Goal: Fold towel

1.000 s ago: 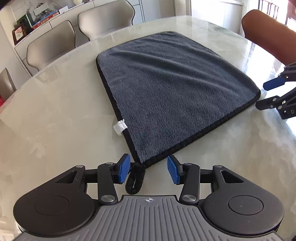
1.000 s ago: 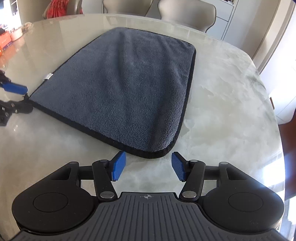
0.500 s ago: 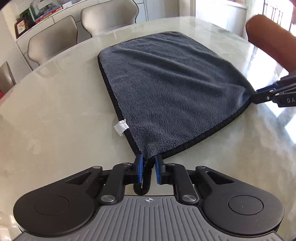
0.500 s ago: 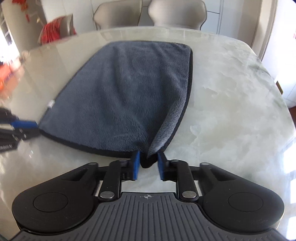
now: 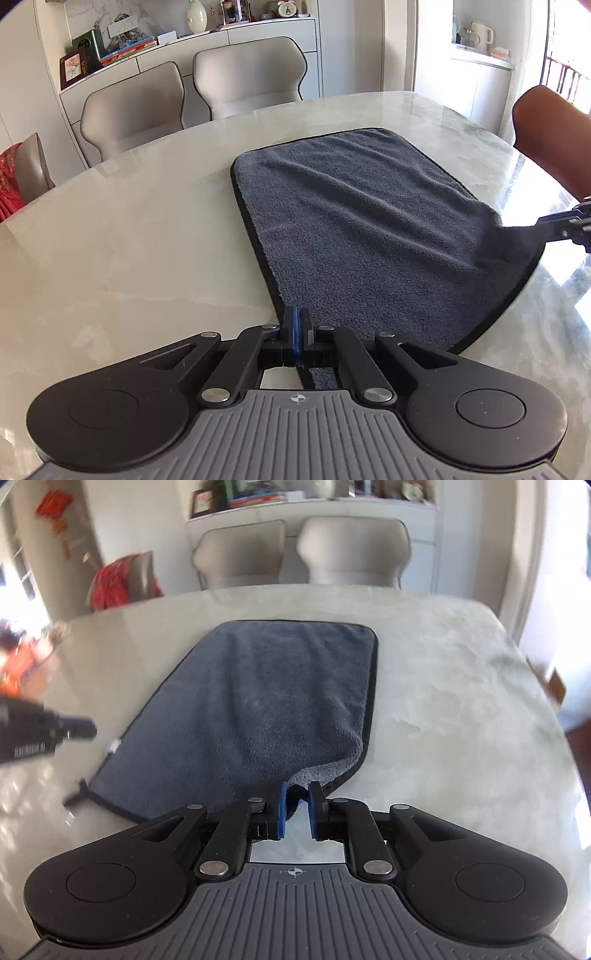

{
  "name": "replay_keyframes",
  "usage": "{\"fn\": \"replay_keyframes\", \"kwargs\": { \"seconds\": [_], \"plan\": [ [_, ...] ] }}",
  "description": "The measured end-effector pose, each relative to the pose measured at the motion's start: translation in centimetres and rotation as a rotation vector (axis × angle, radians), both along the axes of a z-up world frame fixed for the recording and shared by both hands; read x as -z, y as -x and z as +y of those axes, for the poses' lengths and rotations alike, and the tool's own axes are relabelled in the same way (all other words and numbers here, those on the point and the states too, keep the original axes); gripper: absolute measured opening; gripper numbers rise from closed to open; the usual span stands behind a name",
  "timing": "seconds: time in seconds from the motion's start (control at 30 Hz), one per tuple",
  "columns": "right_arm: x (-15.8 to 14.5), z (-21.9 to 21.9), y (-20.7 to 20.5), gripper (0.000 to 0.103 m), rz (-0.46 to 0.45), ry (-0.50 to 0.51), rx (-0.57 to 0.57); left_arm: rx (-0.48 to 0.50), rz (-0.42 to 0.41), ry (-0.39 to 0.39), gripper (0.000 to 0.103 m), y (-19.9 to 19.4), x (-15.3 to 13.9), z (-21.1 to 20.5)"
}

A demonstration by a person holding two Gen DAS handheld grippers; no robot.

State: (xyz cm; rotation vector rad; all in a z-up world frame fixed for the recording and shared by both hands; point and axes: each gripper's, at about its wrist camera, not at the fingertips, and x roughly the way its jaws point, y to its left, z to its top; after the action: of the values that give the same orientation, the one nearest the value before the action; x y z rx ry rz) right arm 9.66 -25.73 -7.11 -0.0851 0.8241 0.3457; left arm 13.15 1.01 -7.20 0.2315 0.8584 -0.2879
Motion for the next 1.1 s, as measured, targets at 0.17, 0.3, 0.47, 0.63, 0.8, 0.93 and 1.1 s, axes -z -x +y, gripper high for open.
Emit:
{"fn": "replay_keyframes", "kwargs": {
  "seconds": [0.17, 0.3, 0.47, 0.63, 0.8, 0.93, 1.1],
  "plan": [
    [1.0, 0.3, -0.3, 0.013, 0.035, -0.007, -0.002, 0.129, 0.007, -0.003, 0.015, 1.6, 0.4, -1.0],
    [1.0, -0.2, -0.8, 0.013, 0.057, -0.082, 0.027, 0.188, 0.043, -0.023, 0.025, 2.9, 1.4, -2.0],
    [1.3, -0.2, -0.9, 0.039, 0.088, -0.033, 0.055, 0.165, 0.064, -0.044, 0.044, 3.5, 2.5, -2.1],
    [2.2, -0.1, -0.4, 0.049, 0.125, -0.003, 0.073, 0.115, 0.079, -0.048, 0.050, 3.6, 3.2, -1.8],
    [2.8, 0.3, 0.1, 0.067, 0.133, 0.012, 0.109, 0.071, 0.093, -0.047, 0.057, 3.5, 3.7, -1.2],
    [3.5, 0.6, 0.7, 0.090, 0.135, 0.057, 0.140, 0.036, 0.094, -0.027, 0.067, 3.5, 3.9, -0.9],
    [4.4, 0.6, 0.9, 0.094, 0.172, 0.067, 0.153, -0.012, 0.103, 0.007, 0.070, 3.5, 4.0, -0.4]
  ]
}}
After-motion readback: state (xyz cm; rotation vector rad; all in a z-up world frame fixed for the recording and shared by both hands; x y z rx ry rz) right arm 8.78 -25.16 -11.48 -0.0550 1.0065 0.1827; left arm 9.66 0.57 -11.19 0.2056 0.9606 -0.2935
